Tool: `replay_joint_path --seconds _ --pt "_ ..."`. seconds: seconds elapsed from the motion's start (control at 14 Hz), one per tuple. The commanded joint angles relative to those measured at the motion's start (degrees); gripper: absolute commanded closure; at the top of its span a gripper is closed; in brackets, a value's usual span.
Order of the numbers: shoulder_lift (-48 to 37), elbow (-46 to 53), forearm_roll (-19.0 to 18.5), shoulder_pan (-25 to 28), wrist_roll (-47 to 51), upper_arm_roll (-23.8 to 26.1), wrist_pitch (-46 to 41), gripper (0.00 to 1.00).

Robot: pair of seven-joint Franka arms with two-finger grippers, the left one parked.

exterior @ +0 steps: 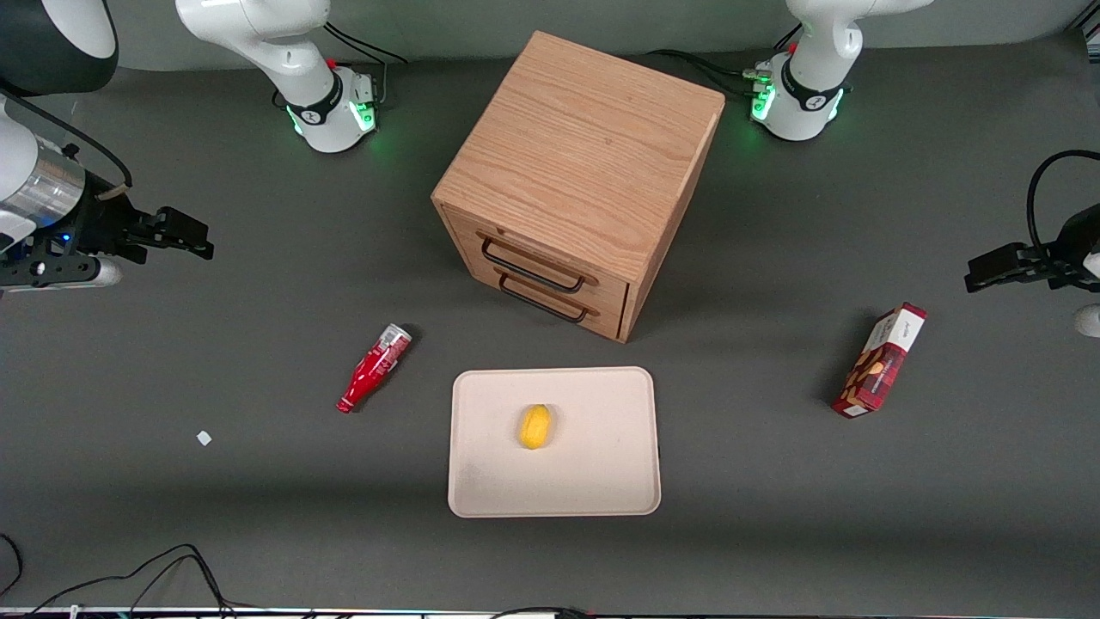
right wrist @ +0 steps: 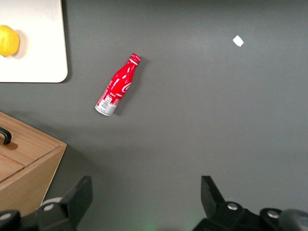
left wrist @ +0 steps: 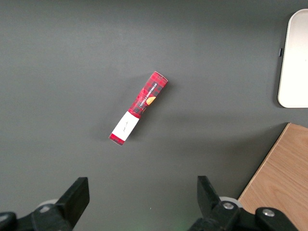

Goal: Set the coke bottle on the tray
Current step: 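Move the open right gripper down over the lying red Coca-Cola bottle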

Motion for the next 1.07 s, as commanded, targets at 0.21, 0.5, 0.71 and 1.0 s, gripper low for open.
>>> replay_joint_path --seconds 0.21,0.5,0.71,1.0 --pt "1.9 3.5 -0.4 0.2 1.4 0.0 -1.9 0.0" --pt "5.5 7.0 0.5 0.6 8.2 0.0 -2.0 0.0" --pt "9.8 8.9 1.4 1.3 12.6 0.6 -2.0 0.0" --pt "14.1 9.0 3.0 1.4 15.0 1.2 -1.8 0.0"
